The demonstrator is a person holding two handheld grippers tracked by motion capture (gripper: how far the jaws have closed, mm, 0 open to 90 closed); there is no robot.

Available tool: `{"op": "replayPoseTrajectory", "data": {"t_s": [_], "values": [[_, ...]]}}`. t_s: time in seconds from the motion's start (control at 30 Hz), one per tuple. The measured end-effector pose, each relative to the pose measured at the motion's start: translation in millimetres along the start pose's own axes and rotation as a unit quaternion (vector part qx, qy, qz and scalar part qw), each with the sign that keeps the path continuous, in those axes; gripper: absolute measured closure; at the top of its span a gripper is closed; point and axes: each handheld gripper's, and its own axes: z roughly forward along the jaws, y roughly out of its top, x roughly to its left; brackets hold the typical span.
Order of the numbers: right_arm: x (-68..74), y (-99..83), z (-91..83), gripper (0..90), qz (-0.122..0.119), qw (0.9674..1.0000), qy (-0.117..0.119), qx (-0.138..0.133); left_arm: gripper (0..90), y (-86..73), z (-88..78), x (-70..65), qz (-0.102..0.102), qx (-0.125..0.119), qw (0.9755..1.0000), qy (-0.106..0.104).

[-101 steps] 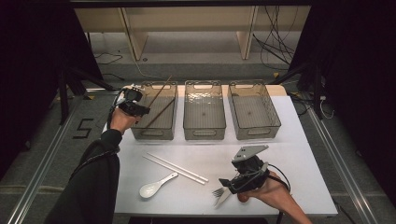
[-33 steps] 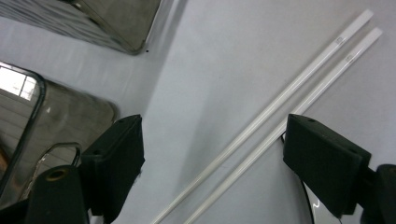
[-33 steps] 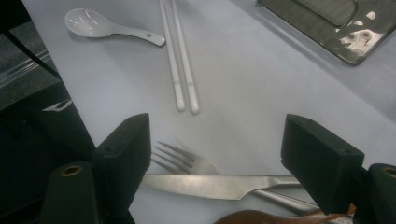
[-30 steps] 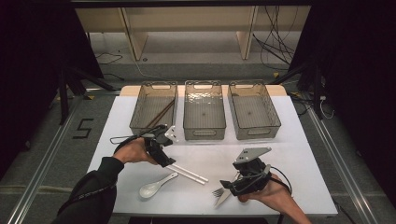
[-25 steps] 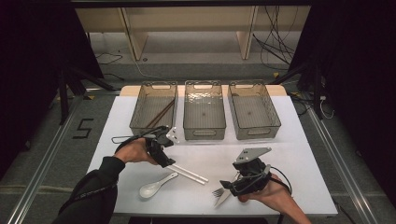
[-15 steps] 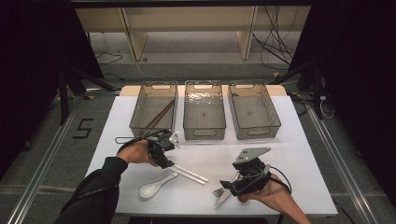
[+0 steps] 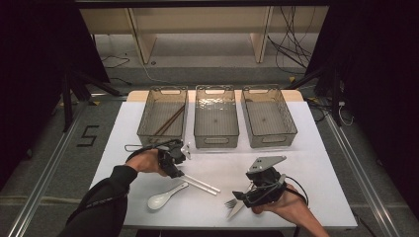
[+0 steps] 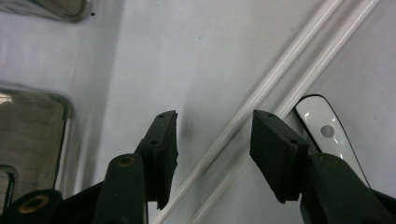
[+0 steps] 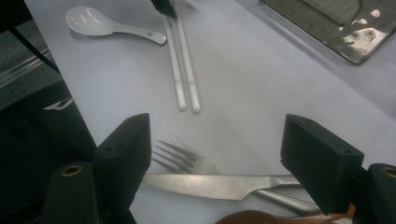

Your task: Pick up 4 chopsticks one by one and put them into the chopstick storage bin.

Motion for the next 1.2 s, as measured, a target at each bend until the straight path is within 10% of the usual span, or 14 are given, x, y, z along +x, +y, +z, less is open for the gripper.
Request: {"op": "replayPoseTrajectory", "data": {"t_s": [1.2], "values": [[-0.9,-0.1,0.2,26.2,0.002,1.0000,-0.001,0.002,68.7,10.9,9.3,2.9,0.016,0.025,0.9990,-0.034]]}}
